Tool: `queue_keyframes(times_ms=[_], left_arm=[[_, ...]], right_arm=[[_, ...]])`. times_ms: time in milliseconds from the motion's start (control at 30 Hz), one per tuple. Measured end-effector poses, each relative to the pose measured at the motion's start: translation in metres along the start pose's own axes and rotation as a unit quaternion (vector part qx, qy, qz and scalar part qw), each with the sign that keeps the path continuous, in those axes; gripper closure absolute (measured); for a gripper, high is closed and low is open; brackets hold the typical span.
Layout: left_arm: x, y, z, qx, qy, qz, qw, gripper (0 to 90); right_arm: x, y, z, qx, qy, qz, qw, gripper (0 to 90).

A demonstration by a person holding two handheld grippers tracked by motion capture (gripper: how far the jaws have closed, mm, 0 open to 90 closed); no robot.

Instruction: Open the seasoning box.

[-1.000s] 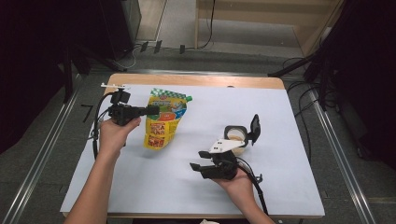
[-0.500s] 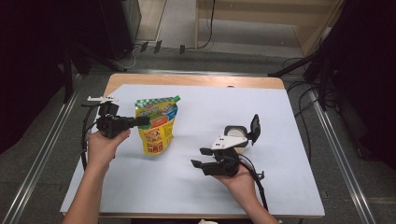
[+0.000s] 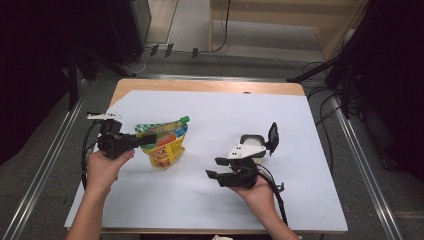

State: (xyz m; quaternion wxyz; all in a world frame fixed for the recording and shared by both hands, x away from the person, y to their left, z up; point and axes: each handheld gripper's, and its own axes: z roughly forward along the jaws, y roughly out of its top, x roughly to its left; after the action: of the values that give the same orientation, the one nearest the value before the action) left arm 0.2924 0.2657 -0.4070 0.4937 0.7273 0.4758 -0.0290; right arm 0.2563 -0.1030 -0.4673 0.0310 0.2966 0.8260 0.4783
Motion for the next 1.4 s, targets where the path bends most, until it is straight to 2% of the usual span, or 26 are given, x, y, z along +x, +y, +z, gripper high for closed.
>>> queue_keyframes(times_ms=[233,467,567,767,867,1000,1167,1400], left_arm=[[-0.001,0.000,0.002,0.007,-0.005,-0.007,0.9999,70.3],[-0.003,-0.004,0.001,0.015,0.010,-0.003,0.9998,64.2],[-0.005,-0.006,0.000,0.010,0.012,0.002,0.9999,62.4],[-0.006,-0.006,0.002,0.020,0.025,0.003,0.9995,59.2],[-0.006,-0.007,0.002,0.019,0.023,0.001,0.9996,57.3],[-0.005,-0.012,-0.001,0.033,0.024,-0.001,0.9991,53.5],[-0.003,-0.021,-0.007,0.045,0.031,-0.009,0.9985,51.6],[-0.001,-0.030,-0.017,0.046,0.038,-0.005,0.9982,49.0]], right_arm=[[-0.003,0.000,-0.001,0.011,0.000,0.010,0.9999,46.8],[-0.011,0.004,-0.011,0.011,-0.001,0.032,0.9994,49.8],[-0.015,0.006,-0.016,0.014,-0.003,0.042,0.9990,51.1],[-0.021,0.008,-0.026,0.011,-0.006,0.053,0.9985,55.3],[-0.023,0.011,-0.033,0.014,-0.010,0.053,0.9984,57.1],[-0.025,0.014,-0.040,0.022,-0.021,0.047,0.9985,60.5],[-0.031,0.015,-0.049,0.021,-0.018,0.060,0.9978,64.4],[-0.039,0.018,-0.066,0.008,-0.020,0.072,0.9971,72.6]])
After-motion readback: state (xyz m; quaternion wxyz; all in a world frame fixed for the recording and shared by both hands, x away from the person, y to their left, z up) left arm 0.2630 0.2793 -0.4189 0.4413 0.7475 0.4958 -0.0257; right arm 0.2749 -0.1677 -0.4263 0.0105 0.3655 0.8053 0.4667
